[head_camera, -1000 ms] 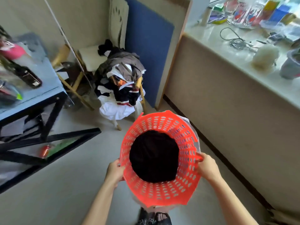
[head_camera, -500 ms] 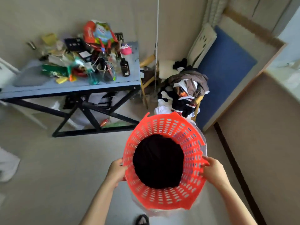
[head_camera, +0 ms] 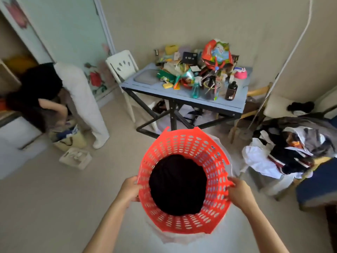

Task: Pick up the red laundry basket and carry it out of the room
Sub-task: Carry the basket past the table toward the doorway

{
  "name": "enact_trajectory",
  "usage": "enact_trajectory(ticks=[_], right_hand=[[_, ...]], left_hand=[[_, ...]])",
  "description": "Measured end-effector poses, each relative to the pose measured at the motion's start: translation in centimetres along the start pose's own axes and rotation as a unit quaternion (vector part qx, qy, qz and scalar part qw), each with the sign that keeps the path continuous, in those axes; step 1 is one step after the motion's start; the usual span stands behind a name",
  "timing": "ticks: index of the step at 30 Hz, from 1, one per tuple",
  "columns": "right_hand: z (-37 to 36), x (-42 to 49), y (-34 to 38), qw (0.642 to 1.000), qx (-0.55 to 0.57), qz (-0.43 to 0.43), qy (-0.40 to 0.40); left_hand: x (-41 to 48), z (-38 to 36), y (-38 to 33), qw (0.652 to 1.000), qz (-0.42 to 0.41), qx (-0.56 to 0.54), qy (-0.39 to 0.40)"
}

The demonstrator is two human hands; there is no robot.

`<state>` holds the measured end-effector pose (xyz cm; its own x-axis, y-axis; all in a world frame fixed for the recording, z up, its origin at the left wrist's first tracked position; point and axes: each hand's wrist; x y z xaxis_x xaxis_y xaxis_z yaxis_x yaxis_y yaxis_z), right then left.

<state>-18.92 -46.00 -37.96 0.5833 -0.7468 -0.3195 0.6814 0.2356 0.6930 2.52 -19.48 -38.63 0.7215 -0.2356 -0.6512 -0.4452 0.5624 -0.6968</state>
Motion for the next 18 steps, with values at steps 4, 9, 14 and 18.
enact_trajectory(ticks=[4,9,14,18], right_hand=[[-3.5,-0.4,5.5,0.998,-0.014,0.047,0.039],[-8.7,-1.9,12.3,0.992,-0.04,0.08,0.092],[-14.7,-3.5,17.9,0.985,-0.074,0.11,0.113],[-19.8,-4.2,22.0,0.978,-0.093,0.12,0.145]], left_hand=[[-0.4,5.9,2.1,0.998,0.007,-0.054,-0.035],[-0.9,13.5,5.0,0.992,0.012,-0.103,-0.076],[-0.8,20.6,7.7,0.985,0.028,-0.136,-0.103],[0.1,26.2,9.5,0.98,0.049,-0.154,-0.117]])
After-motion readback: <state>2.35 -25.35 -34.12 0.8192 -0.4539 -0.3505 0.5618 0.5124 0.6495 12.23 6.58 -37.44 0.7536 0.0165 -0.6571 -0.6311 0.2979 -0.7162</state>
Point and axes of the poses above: each hand's wrist, its own x-axis towards the middle knuckle, its own z-axis out of the back of the hand, y = z × x, and after that the axes turned 5 degrees about z, right-handed
